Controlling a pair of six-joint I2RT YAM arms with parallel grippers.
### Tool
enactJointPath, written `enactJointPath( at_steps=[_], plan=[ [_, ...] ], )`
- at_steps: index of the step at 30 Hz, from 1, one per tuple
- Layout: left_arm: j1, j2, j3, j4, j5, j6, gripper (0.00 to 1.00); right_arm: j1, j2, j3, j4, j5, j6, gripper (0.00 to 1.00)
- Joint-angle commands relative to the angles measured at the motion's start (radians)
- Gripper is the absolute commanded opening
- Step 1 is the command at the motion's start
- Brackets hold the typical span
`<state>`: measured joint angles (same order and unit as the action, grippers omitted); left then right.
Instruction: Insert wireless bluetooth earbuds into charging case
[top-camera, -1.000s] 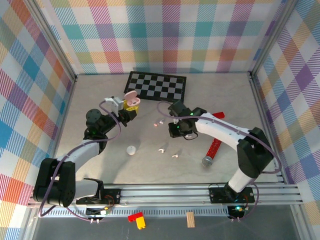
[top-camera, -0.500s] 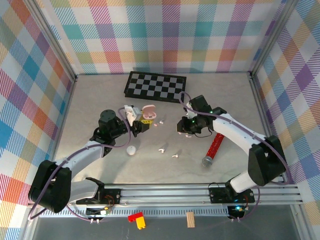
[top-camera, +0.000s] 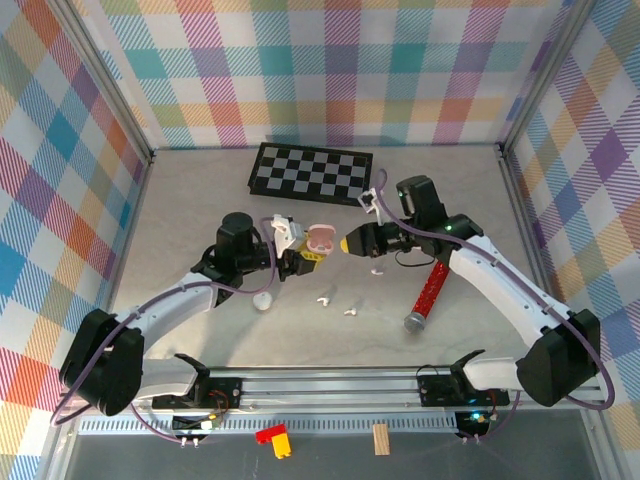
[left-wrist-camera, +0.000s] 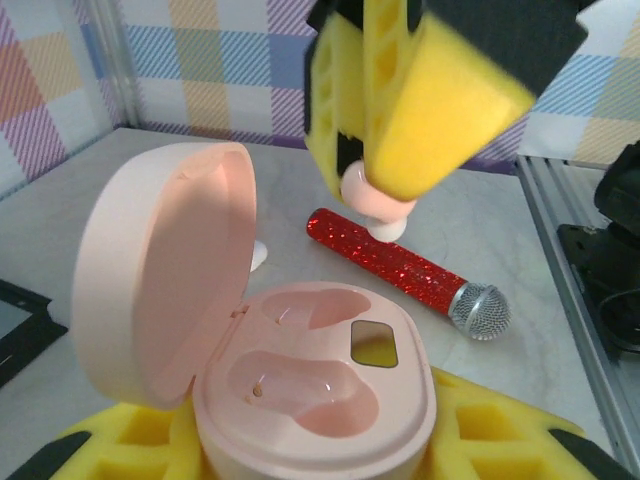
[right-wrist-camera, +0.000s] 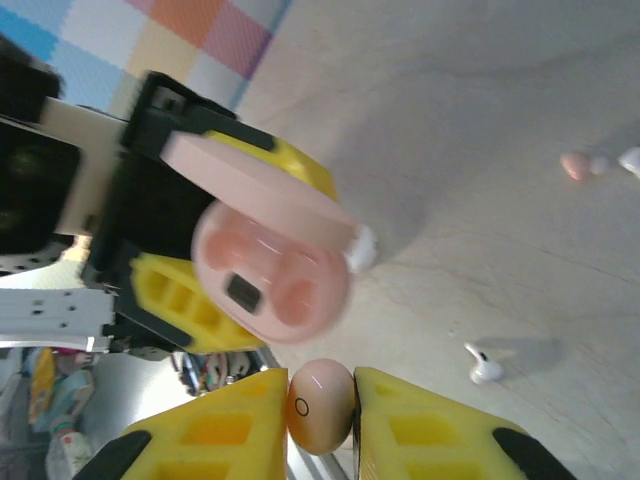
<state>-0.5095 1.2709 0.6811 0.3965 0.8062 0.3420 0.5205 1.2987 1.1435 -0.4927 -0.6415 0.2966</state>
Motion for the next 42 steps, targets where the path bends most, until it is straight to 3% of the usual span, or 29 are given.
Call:
enactJointPath(
  at_steps=[1,8,34,42],
  plan=[
    [-0.019,0.012,0.042,-0.060,0.055,0.050,0.34,0.010,0.008,0.044,0.039,-0.101,-0.032,0.21],
    [-0.035,0.033,0.069,-0.070,0.089,0.048,0.35,0.056,0.037,0.052,0.039,-0.065,-0.055,0.21],
    [-0.035,0.027,0.081,-0.023,0.125,-0.008,0.34,0.061,0.037,-0.004,0.031,0.037,-0.097,0.21],
    [-0.035,0.034,0.084,-0.004,0.130,-0.023,0.34,0.061,0.041,0.002,0.024,0.049,-0.104,0.26]
  ],
)
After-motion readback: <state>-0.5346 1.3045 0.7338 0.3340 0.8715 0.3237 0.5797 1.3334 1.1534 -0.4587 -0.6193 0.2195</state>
